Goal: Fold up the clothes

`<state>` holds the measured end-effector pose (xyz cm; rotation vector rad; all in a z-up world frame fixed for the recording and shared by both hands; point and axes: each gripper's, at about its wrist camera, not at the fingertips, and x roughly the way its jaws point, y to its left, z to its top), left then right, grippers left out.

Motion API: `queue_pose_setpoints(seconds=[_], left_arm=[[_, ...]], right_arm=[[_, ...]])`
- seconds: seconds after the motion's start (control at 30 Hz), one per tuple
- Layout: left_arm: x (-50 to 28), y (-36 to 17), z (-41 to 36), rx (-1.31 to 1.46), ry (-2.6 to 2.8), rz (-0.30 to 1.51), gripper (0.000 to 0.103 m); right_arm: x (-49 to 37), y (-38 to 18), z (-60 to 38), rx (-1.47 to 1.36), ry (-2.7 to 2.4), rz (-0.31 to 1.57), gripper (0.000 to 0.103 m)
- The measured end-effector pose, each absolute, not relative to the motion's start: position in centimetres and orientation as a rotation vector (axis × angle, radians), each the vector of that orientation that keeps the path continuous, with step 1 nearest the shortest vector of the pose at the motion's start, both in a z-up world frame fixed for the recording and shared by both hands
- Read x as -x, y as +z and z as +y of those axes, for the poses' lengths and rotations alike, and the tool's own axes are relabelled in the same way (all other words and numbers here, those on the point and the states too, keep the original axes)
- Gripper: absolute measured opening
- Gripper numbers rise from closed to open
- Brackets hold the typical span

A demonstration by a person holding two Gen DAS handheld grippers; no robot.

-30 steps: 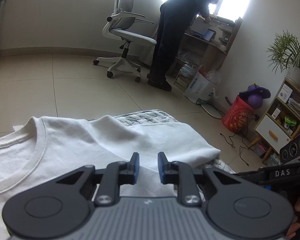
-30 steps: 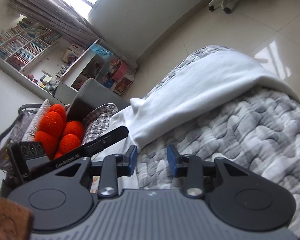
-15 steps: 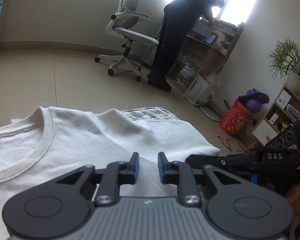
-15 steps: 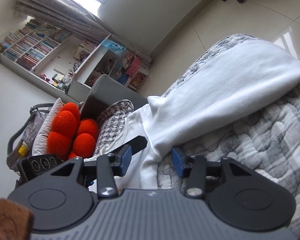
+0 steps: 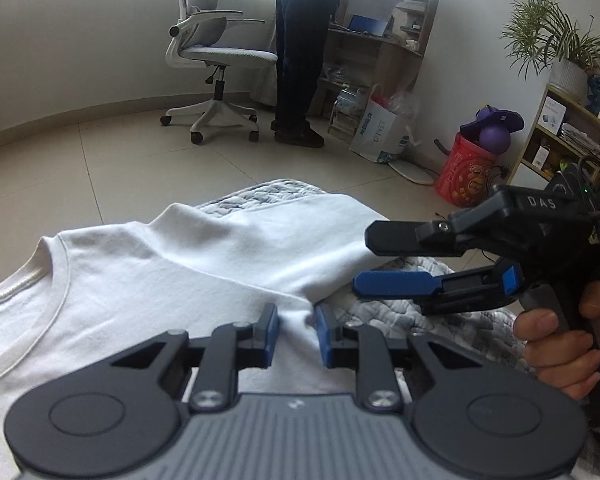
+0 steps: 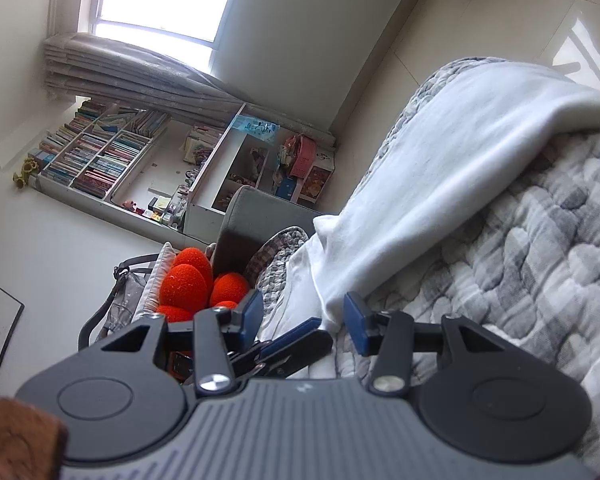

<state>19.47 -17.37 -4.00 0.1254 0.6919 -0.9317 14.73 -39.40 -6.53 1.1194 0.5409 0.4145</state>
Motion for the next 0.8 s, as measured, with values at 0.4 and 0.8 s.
queue_pose_setpoints(seconds=[0.4, 0.8], left_arm=[[-22.5, -4.8, -14.0, 0.260, -1.015, 0.773, 0.002], [-23.5, -6.1, -13.7, 0.400, -1.035, 0.836, 0.002]], right_arm=[[-15.0, -6.7, -39.2, -1.222, 0.417, 0.534, 0.055], [-16.5, -5.6, -36.4, -1.157, 0.326, 0.610, 0.055]])
